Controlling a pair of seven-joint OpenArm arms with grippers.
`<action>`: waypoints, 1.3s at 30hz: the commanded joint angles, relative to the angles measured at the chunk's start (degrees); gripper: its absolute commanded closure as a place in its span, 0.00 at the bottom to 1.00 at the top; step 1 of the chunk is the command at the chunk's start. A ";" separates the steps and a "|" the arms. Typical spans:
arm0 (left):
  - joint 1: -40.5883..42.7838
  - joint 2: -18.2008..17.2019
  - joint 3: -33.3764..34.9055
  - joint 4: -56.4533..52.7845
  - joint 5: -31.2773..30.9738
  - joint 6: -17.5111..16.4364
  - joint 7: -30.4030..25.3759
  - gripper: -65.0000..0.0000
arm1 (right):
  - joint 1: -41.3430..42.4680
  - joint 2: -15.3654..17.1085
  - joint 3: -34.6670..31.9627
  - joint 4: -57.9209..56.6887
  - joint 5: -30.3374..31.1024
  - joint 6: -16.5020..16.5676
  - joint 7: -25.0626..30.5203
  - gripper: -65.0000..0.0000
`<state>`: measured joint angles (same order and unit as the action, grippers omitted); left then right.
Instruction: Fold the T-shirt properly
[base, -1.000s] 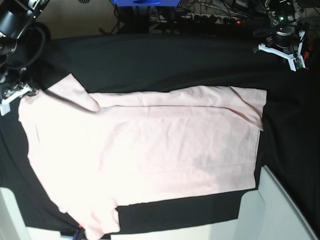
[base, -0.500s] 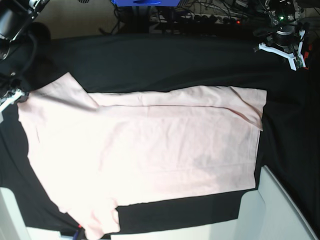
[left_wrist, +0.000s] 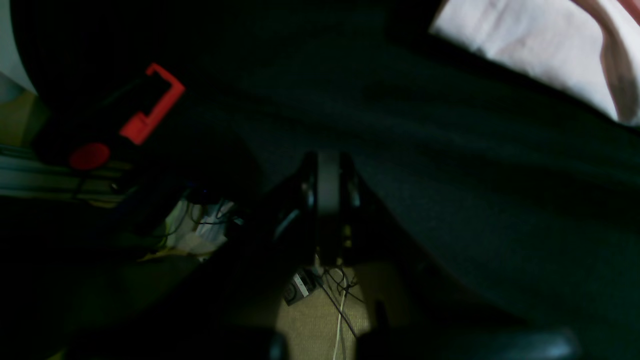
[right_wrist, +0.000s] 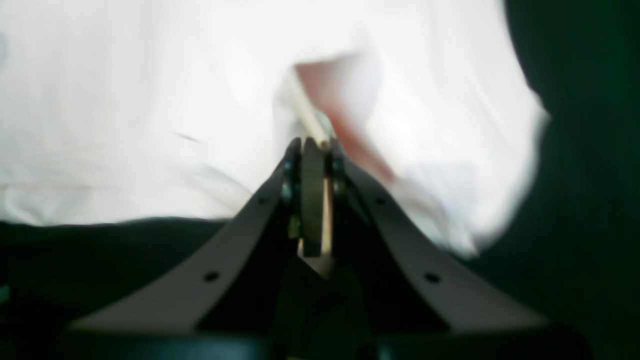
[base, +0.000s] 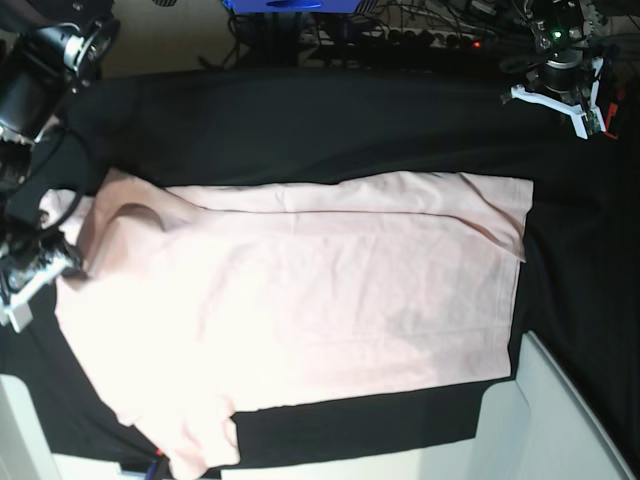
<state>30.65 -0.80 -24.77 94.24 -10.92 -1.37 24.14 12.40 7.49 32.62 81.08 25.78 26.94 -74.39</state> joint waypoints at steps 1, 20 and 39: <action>0.33 -0.39 -0.24 1.02 0.06 0.36 -1.24 1.00 | 1.79 0.38 -0.67 -0.07 0.90 0.18 0.41 0.99; 0.60 -0.39 -0.06 1.02 0.41 0.36 -1.24 1.00 | 17.71 2.40 -12.09 -28.99 0.64 0.18 16.32 0.99; 0.77 -0.30 0.20 1.02 0.41 0.36 -0.98 1.00 | 22.28 4.34 -18.07 -40.16 0.64 0.18 42.79 0.49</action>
<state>30.96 -0.54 -24.34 94.24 -10.57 -1.43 24.16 32.77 10.87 14.59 39.66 25.41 26.87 -32.88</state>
